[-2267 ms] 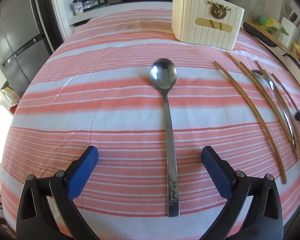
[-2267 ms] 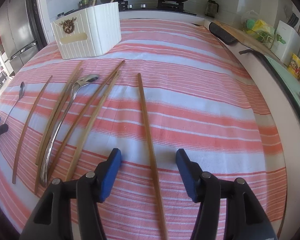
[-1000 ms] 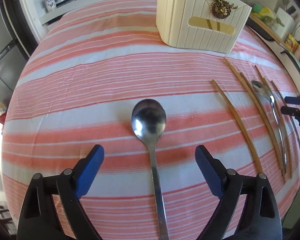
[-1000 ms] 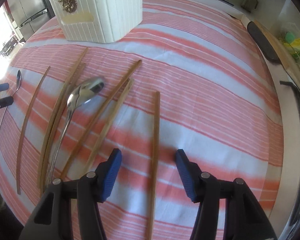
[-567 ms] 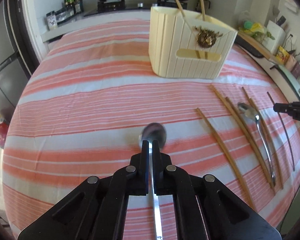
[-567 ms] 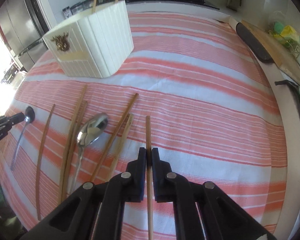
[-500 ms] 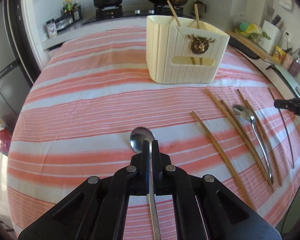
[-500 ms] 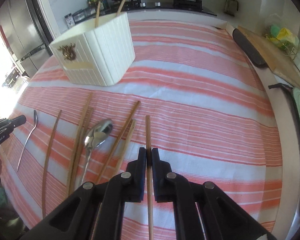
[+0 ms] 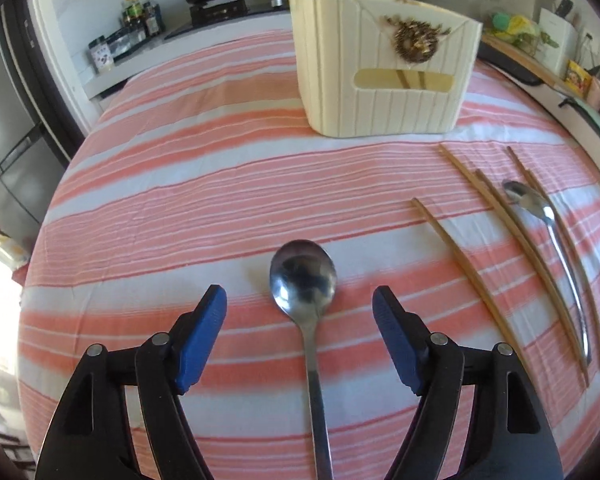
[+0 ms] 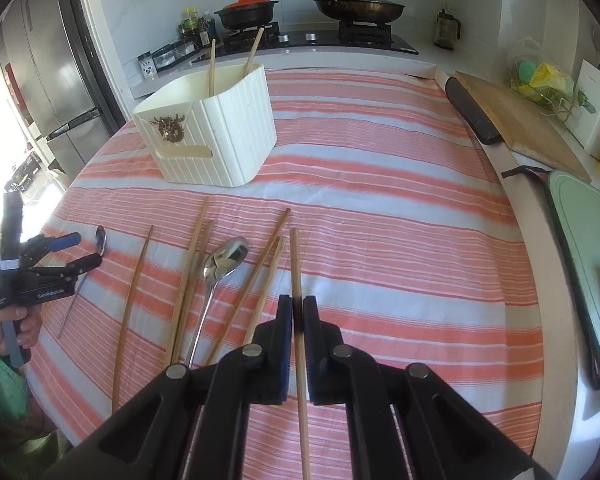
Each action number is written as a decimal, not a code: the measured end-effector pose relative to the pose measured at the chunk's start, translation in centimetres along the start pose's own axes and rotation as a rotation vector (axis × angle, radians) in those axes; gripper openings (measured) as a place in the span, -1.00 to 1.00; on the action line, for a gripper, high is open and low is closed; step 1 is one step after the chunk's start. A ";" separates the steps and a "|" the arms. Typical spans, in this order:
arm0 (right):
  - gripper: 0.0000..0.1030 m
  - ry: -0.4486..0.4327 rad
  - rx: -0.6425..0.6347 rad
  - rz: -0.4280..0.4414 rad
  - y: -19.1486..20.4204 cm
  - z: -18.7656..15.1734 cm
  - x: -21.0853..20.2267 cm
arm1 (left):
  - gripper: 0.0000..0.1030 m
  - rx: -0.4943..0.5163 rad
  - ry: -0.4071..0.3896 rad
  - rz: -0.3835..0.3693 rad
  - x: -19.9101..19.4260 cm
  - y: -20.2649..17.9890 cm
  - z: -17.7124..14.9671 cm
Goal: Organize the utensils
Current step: 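Carry the spoon and chopstick into the white box and open both tools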
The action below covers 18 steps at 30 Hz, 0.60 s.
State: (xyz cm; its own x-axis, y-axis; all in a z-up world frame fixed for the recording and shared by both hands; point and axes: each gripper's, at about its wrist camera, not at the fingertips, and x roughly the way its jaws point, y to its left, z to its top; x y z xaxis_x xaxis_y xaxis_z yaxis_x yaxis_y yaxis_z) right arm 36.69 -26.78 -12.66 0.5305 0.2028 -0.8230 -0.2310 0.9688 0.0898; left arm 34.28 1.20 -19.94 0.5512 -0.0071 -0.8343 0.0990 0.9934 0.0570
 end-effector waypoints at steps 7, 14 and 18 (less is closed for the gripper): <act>-0.89 -0.049 0.020 0.032 0.6 0.3 -1.4 | -0.31 -0.029 -0.031 -0.088 0.0 0.5 0.8; -0.90 -0.167 0.021 0.076 2.0 1.0 -5.2 | -0.31 -0.064 -0.209 -0.157 -8.6 1.0 0.3; -0.90 -0.252 -0.004 0.096 3.6 1.8 -7.7 | -0.31 -0.072 -0.309 -0.188 -13.6 1.7 0.7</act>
State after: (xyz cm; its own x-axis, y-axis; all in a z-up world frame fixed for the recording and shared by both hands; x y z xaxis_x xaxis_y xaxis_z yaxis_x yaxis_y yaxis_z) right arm 33.25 -24.63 -4.99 0.6921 0.3233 -0.6453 -0.2933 0.9429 0.1578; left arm 27.49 2.94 -8.09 0.7543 -0.2133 -0.6209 0.1698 0.9770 -0.1294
